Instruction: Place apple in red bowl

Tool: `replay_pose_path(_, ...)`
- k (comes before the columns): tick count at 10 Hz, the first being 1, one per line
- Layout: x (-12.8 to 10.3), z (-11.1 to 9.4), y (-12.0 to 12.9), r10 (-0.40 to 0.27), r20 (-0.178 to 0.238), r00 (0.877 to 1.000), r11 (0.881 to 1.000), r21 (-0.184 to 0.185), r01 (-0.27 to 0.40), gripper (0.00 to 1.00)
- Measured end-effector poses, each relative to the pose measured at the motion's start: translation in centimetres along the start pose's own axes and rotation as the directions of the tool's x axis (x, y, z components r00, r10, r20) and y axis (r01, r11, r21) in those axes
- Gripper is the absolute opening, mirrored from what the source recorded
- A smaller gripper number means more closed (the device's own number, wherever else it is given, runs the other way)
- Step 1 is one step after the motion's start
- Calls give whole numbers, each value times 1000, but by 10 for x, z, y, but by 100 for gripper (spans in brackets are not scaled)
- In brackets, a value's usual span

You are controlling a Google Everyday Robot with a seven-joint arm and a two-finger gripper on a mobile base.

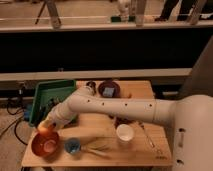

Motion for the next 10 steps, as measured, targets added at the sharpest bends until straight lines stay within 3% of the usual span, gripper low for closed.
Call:
replay_pose_path(4, -4, 3, 2, -1, 11, 1000, 1000, 4, 1, 12)
replay_pose_path(9, -8, 8, 4, -2, 27, 1000, 1000, 8, 2, 12)
replay_pose_path(10, -8, 9, 4, -2, 30, 1000, 1000, 9, 2, 19)
